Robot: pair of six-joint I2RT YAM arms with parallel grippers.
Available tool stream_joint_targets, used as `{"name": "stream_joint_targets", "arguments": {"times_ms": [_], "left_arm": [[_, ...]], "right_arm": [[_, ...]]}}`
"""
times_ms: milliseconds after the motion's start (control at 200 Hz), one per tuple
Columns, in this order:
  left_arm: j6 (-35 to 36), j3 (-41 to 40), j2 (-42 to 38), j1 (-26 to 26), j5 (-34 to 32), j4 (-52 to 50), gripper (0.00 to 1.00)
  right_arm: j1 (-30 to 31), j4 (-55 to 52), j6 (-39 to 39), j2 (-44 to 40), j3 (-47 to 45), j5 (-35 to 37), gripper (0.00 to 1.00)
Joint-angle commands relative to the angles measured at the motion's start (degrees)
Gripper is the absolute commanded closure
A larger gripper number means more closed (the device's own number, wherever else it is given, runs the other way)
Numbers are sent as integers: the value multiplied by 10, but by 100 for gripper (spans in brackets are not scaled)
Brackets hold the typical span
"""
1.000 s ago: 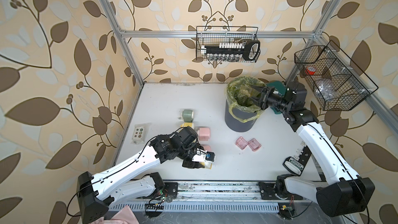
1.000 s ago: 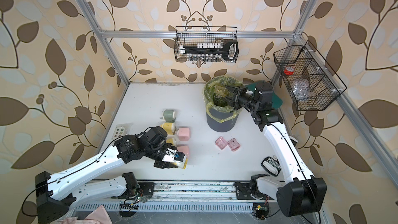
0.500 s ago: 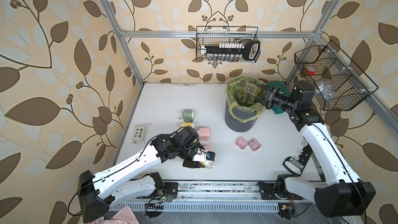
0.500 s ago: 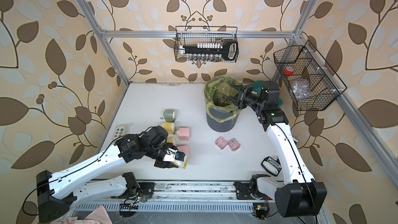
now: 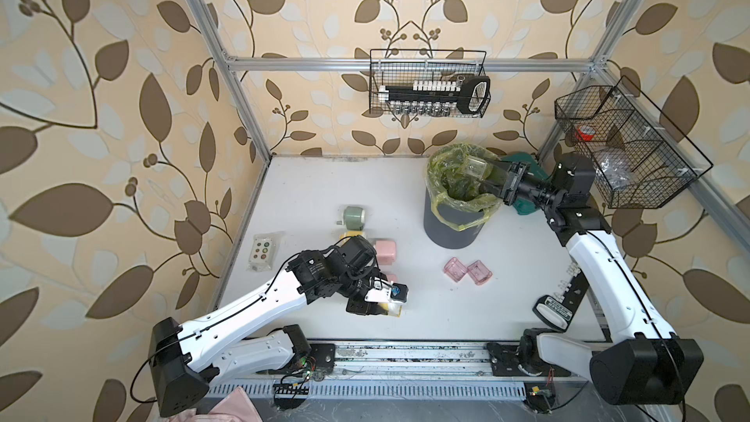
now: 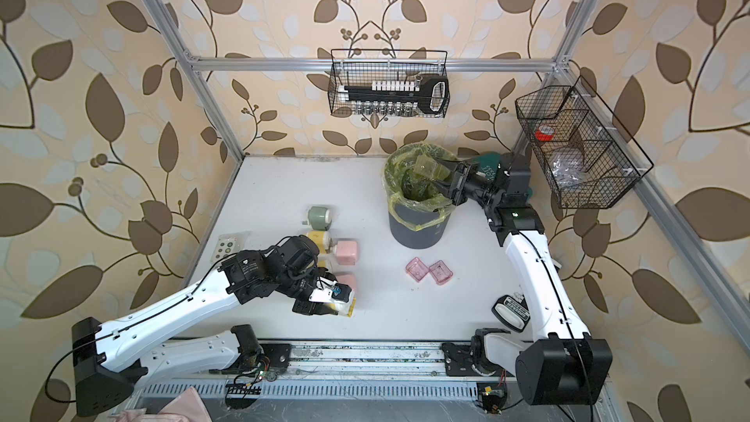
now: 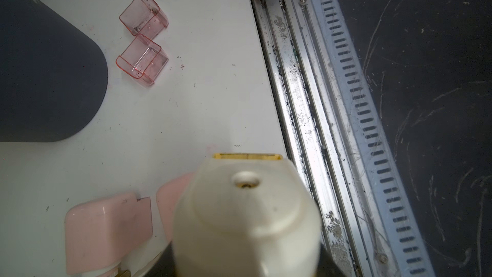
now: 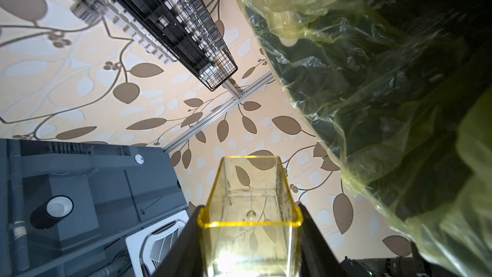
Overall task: Take out the pencil sharpener tray and clean the shavings
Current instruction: Pour the shavings into the trash bin.
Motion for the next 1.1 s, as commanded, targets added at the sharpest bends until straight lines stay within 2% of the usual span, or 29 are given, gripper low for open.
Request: {"name": "stream_joint_targets", "arguments": {"times_ms": [0,40,80,110,150,175,245,280,305,340,365,390,415,455,485,510,535,550,570,595,610,630,700,735,765,795,845,965,1095], "left_arm": [[3,18,-3,-2,20,-2,100],[13,10,-6,-3,17,7,100],[16,12,-3,-3,14,9,100],[17,21,2,-3,15,2,100],[15,36,9,-3,18,-12,100],[14,42,12,-3,18,-17,100],[22,34,11,-3,16,-9,100],[26,32,12,-3,13,-4,100],[27,34,14,-3,11,-4,100],[26,44,21,-3,14,-14,100],[22,52,24,-3,17,-22,100],[19,56,26,-3,18,-26,100],[17,54,25,-3,20,-24,100],[22,42,20,-3,20,-14,100],[26,35,18,-3,18,-6,100],[28,33,18,-3,16,-3,100],[28,36,21,-3,15,-5,100],[28,41,23,-3,15,-9,100],[26,48,26,-3,16,-17,100],[23,56,29,-3,16,-25,100],[22,58,30,-3,16,-28,100],[21,59,29,-3,15,-29,100],[30,46,19,-3,7,-16,100],[32,45,17,-3,-1,-11,100],[29,53,19,-3,-5,-15,100],[17,69,22,-2,-4,-27,100],[12,84,26,5,10,-37,100],[19,101,41,16,15,-43,100],[40,139,67,47,30,-65,100]], "right_arm": [[13,-78,-80,-33,47,34,100],[1,-78,-108,-22,46,36,100],[-12,-57,-67,6,20,-31,100],[-4,42,-5,16,-7,-65,100],[16,162,50,6,-31,-43,100],[29,128,35,-6,-21,-27,100],[29,-20,-105,-16,32,18,100],[8,-50,-136,3,34,1,100],[-6,-57,-113,18,24,-44,100],[-2,68,-37,25,-10,-79,100],[9,182,13,19,-32,-64,100],[19,222,25,8,-36,-41,100],[28,171,-5,-4,-19,-26,100],[26,33,-109,-12,25,-9,100],[15,-24,-189,-1,50,-4,100],[2,-56,-203,15,56,-22,100],[-13,-77,-174,32,51,-65,100],[-15,-57,-147,37,43,-89,100],[-11,32,-100,37,27,-106,100],[-2,155,-56,30,10,-98,100],[2,186,-53,23,7,-84,100],[5,169,-81,11,14,-66,100],[-9,-107,-308,-4,85,8,100],[-27,-154,-349,11,95,-1,100],[-40,-125,-330,23,87,-49,100],[-39,-29,-285,23,64,-86,100],[-30,59,-261,-2,28,-69,100],[-32,-48,-482,-67,41,41,100],[-14,-54,-623,-121,36,82,100]]}}
